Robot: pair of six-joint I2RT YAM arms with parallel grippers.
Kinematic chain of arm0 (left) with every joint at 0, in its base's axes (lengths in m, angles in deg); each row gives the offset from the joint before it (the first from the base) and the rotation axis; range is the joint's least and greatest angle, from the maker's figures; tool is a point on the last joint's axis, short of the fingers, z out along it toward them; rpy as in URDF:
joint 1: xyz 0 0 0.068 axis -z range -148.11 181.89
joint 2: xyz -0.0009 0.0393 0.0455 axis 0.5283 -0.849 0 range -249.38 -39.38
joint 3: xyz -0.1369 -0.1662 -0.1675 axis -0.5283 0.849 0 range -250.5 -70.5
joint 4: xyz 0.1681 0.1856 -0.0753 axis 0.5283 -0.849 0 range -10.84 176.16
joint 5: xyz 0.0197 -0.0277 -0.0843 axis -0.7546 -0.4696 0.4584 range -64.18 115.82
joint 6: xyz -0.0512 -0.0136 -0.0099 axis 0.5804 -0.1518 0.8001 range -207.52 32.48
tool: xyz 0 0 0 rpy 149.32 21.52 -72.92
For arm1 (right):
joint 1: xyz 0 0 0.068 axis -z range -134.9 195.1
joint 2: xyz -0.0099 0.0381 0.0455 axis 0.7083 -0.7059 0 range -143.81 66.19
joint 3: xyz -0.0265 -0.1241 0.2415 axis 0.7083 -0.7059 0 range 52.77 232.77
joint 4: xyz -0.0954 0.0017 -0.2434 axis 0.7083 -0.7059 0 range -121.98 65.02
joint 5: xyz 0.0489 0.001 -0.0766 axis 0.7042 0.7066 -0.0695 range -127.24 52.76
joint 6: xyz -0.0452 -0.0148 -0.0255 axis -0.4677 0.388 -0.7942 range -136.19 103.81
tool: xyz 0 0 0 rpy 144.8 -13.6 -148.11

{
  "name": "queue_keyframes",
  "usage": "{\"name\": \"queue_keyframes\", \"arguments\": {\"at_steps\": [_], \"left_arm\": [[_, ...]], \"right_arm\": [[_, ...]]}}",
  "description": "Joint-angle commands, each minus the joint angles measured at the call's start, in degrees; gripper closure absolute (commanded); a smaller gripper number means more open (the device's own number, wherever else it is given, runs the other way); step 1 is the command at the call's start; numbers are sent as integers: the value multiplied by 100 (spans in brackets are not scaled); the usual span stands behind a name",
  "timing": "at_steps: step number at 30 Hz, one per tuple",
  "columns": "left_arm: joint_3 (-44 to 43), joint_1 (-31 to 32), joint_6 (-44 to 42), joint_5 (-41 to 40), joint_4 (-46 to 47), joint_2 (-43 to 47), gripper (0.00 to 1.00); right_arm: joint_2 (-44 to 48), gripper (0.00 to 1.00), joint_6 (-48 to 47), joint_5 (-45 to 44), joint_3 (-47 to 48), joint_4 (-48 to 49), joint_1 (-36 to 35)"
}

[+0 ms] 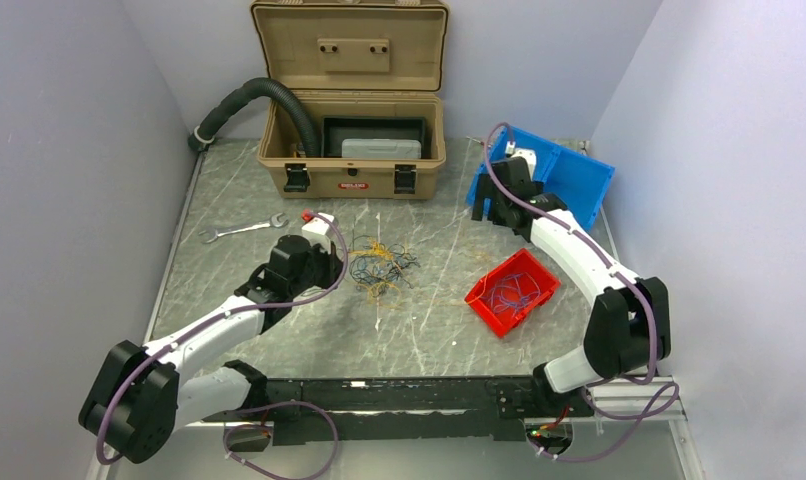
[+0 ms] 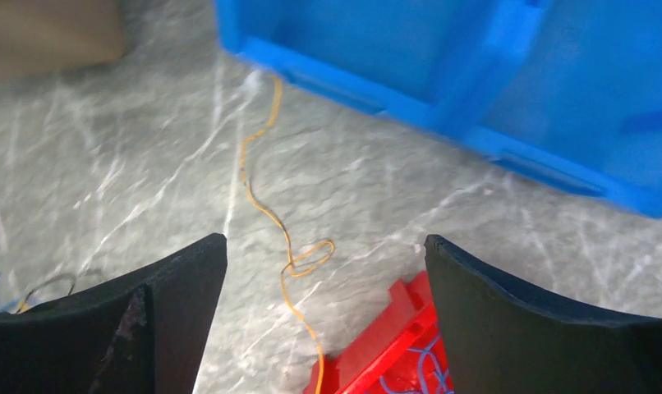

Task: Untangle the cables
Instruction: Untie the cable.

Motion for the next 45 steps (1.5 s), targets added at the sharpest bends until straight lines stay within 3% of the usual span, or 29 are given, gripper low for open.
{"name": "queue_keyframes", "arguments": {"at_steps": [1, 7, 19, 28, 32, 35, 37, 41, 45], "left_arm": [[-47, -23, -126, 184, 327, -11, 100], [-12, -9, -175, 236, 374, 37, 100], [-70, -16, -175, 169, 267, -25, 100], [-53, -9, -160, 214, 328, -53, 100], [-53, -16, -170, 190, 321, -54, 100], [-53, -13, -174, 161, 311, -46, 100], [-45, -8, -163, 160, 317, -33, 100], [-29, -19, -158, 152, 326, 6, 100], [-26, -16, -148, 157, 336, 25, 100]], "right_arm": [[87, 8, -158, 1015, 103, 211, -379], [103, 2, 108, 2484, 56, 935, -1056], [69, 11, -1454, 4989, -365, 940, -1764], [56, 28, -1616, 4699, -867, 1355, -2067], [-86, 47, -1579, 4528, -858, 1495, -2159], [-48, 70, -1493, 4374, -915, 1673, -2167], [17, 69, -1423, 4375, -993, 1831, -2164], [-14, 49, -1353, 4421, -1041, 1995, -2196], [-215, 50, -1372, 4336, -915, 1880, -2268]]}}
